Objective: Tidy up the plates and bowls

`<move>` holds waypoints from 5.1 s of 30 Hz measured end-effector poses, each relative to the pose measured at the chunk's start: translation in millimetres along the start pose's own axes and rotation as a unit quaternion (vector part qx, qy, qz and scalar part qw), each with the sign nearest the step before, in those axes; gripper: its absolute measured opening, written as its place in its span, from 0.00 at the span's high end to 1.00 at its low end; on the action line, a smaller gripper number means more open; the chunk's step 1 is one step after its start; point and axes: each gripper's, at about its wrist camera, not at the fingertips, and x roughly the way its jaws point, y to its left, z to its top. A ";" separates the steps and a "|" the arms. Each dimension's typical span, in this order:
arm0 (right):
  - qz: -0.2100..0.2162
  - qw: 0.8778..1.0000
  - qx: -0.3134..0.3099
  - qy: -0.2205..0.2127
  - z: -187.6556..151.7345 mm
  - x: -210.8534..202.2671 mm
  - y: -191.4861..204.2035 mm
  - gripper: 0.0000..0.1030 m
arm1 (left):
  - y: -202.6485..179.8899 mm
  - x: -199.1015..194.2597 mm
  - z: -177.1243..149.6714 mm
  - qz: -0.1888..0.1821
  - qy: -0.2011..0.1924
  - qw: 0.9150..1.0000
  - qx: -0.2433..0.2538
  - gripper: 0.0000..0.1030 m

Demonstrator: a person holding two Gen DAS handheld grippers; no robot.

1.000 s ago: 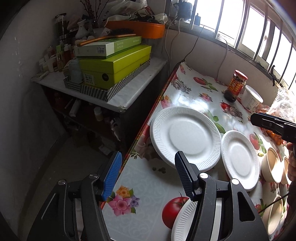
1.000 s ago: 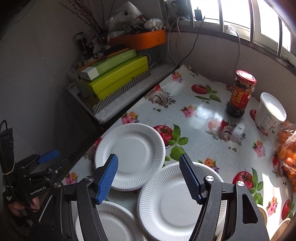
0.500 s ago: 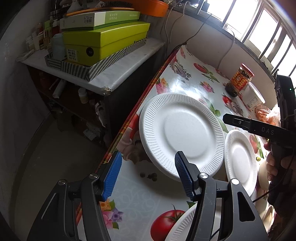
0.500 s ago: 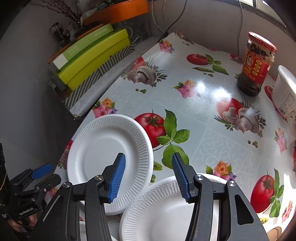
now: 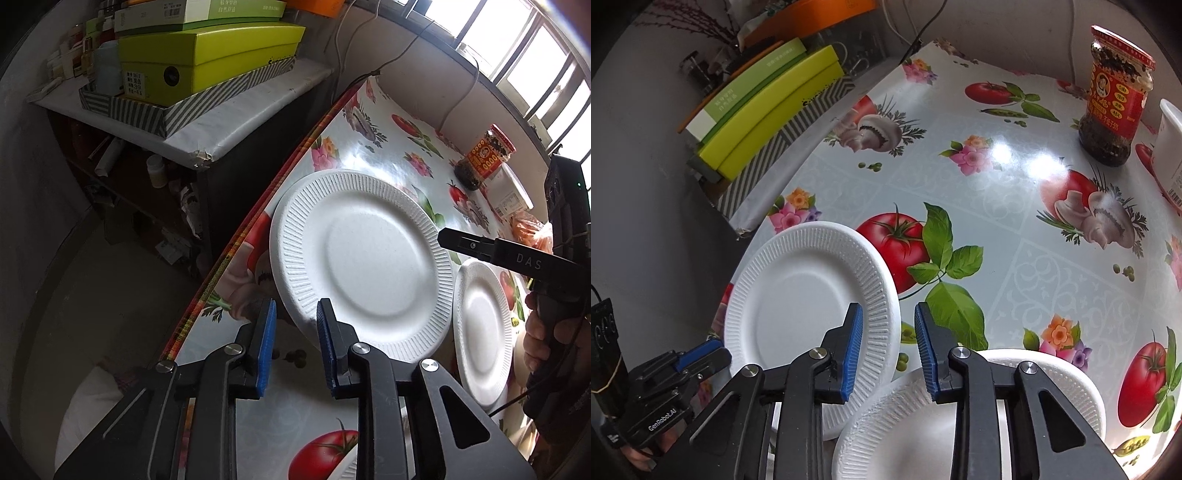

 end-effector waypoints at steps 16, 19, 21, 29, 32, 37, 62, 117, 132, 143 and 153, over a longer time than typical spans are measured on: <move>0.017 1.000 0.012 -0.003 -1.0 0.0 -1.0 0.84 | 0.0 -0.9 1.5 -0.004 -0.007 1.000 -0.009 0.80; 0.027 0.999 0.017 -0.007 -2.2 -1.2 -1.3 0.84 | 1.3 -4.7 1.7 -0.001 -0.014 1.000 -0.010 0.80; 0.032 0.999 0.018 -0.010 -2.7 -2.2 0.4 0.84 | 1.9 -8.6 1.7 0.004 -0.021 1.000 -0.007 0.80; 0.058 0.998 0.020 -0.024 -3.7 -15.8 11.7 0.84 | 3.9 -33.9 2.8 0.018 -0.054 0.998 -0.001 0.80; 0.062 0.998 0.017 -0.028 -6.6 -24.2 16.7 0.84 | 2.5 -44.6 1.6 0.020 -0.063 0.998 0.002 0.80; 0.067 0.997 0.016 -0.040 -16.4 -44.5 20.8 0.84 | 0.1 -59.8 -5.8 0.016 -0.071 0.997 0.007 0.80; 0.063 0.996 0.026 -0.055 -124.2 -115.6 16.3 0.84 | -28.0 -103.7 -93.2 -0.005 -0.078 0.996 0.051 0.80; 0.054 0.998 0.034 -0.011 -220.2 -108.3 3.7 0.82 | -31.1 -85.8 -175.0 0.001 -0.034 0.997 0.063 0.80; 0.056 0.997 0.042 -0.014 -221.7 -105.8 0.3 0.82 | -25.3 -82.5 -173.7 -0.017 -0.030 0.998 0.055 0.80; 0.057 0.997 0.040 -0.013 -220.9 -104.4 3.4 0.82 | -20.3 -85.1 -172.8 -0.038 -0.032 0.997 0.060 0.72; 0.060 0.997 0.039 -0.016 -221.2 -105.0 3.7 0.82 | -24.0 -85.3 -172.3 -0.047 -0.035 0.996 0.067 0.60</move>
